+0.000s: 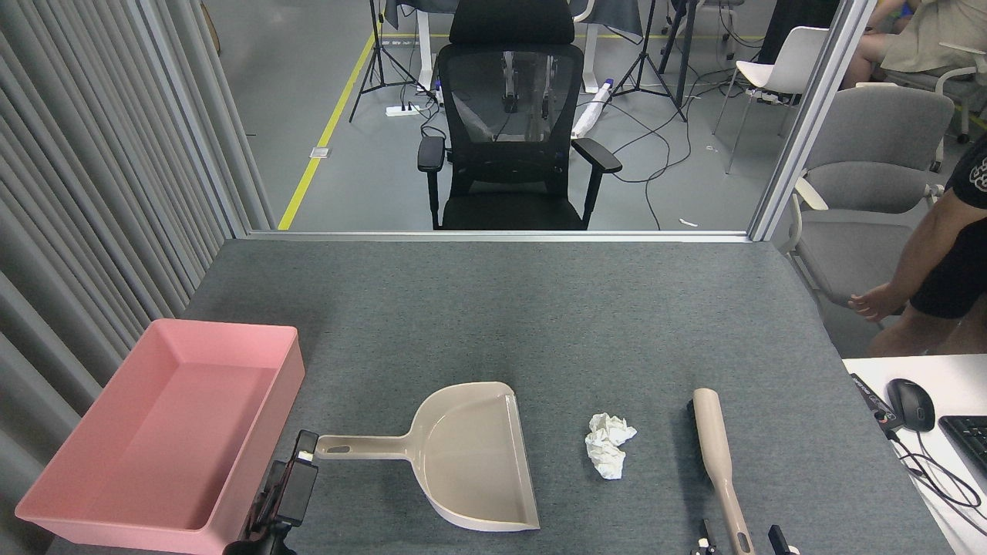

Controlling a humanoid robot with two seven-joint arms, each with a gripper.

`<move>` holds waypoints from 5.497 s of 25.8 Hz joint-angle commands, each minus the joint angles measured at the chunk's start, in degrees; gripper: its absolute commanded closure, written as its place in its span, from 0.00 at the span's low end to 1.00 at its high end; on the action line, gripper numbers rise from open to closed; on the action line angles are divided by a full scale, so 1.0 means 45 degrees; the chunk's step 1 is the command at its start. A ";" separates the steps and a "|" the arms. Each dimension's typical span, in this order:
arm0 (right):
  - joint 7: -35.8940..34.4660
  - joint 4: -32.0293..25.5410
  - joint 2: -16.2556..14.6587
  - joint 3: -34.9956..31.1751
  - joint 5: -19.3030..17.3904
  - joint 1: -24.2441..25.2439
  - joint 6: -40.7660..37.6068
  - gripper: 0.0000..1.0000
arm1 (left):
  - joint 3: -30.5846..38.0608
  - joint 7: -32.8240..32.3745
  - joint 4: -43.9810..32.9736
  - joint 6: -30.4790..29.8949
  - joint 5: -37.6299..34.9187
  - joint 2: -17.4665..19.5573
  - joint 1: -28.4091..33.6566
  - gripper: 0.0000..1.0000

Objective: Sweep and dump garbage into bin
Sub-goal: 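Close the left gripper on the dustpan handle and right on the brush handle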

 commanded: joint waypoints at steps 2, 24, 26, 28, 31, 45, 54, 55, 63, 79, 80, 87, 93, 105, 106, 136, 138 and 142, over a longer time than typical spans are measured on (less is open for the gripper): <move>0.0027 0.0229 -0.0007 0.0003 0.0000 -0.0073 0.0026 0.06 | 0.0010 -0.0003 0.0005 -0.0147 0.0000 0.0000 0.0000 0.01; 0.0027 0.0815 -0.0007 0.0003 0.0000 -0.0444 0.0007 0.10 | -0.0126 0.0036 0.2387 -0.1670 0.0137 -0.0098 -0.0098 0.01; 0.0027 0.0815 -0.0007 0.0003 0.0000 -0.0444 0.0007 0.10 | -0.0126 0.0114 0.2778 -0.1729 0.0625 -0.0117 -0.0176 0.01; 0.0008 0.0815 0.0013 0.0022 0.0000 -0.0444 0.0007 0.13 | -0.0146 0.0114 0.3032 -0.1709 0.1270 -0.0137 -0.0313 0.01; 0.0027 0.0815 0.0013 0.0003 0.0000 -0.0444 0.0007 0.14 | -0.0146 0.0095 0.3383 -0.1768 0.1602 -0.0157 -0.0508 0.01; 0.0008 0.0815 -0.0007 0.0003 0.0019 -0.0463 0.0007 0.14 | -0.0146 0.0095 0.4165 -0.1748 0.1621 -0.0254 -0.1153 0.01; 0.0027 0.0815 -0.0007 0.0003 0.0078 -0.0444 0.0026 0.14 | -0.0146 0.0095 0.4145 -0.1748 0.1621 -0.0313 -0.1172 0.01; 0.0027 0.0815 0.0032 0.0003 0.0156 -0.0444 0.0026 0.17 | -0.0146 0.0095 0.4145 -0.1748 0.1621 -0.0332 -0.1153 0.01; 0.0008 0.0815 0.0071 0.0003 0.0371 -0.0444 0.0104 0.23 | -0.0146 0.0114 0.4126 -0.1768 0.1602 -0.0332 -0.1153 0.01; -0.0031 0.0815 0.0091 0.0022 0.0859 -0.0444 0.0124 0.30 | -0.0146 0.0114 0.4145 -0.1787 0.1602 -0.0332 -0.1133 0.01; -0.0109 0.0815 0.0091 0.0022 0.0859 -0.0463 0.0124 0.30 | -0.0146 0.0114 0.4145 -0.1787 0.1621 -0.0313 -0.1133 0.01; -0.0109 0.0795 0.0110 0.0022 0.0859 -0.0463 0.0124 0.30 | -0.0146 0.0114 0.4145 -0.1787 0.1621 -0.0332 -0.1133 0.01; -0.0187 0.0795 0.0110 0.0022 0.0859 -0.0444 0.0104 0.33 | -0.0146 0.0114 0.4145 -0.1787 0.1602 -0.0332 -0.1133 0.01; -0.0207 0.0795 0.0091 0.0042 0.0879 -0.0444 0.0104 0.43 | -0.0146 0.0114 0.4165 -0.1787 0.1621 -0.0332 -0.1133 0.01; -0.0187 0.0795 0.0091 0.0042 0.0879 -0.0444 0.0104 0.46 | -0.0165 0.0114 0.4145 -0.1787 0.1602 -0.0332 -0.1133 0.01; -0.0363 0.0815 0.0052 0.0042 0.0879 -0.0424 -0.0013 0.96 | -0.0165 0.0114 0.4165 -0.1787 0.1602 -0.0352 -0.1133 0.01; -0.0363 0.0815 0.0052 0.0042 0.0859 -0.0424 -0.0013 0.97 | -0.0165 0.0095 0.4165 -0.1787 0.1602 -0.0332 -0.1133 0.01; -0.0402 0.0795 0.0071 0.0022 0.0840 -0.0424 -0.0032 0.99 | -0.0302 0.0095 0.4165 -0.1787 0.1602 -0.0332 -0.1133 0.01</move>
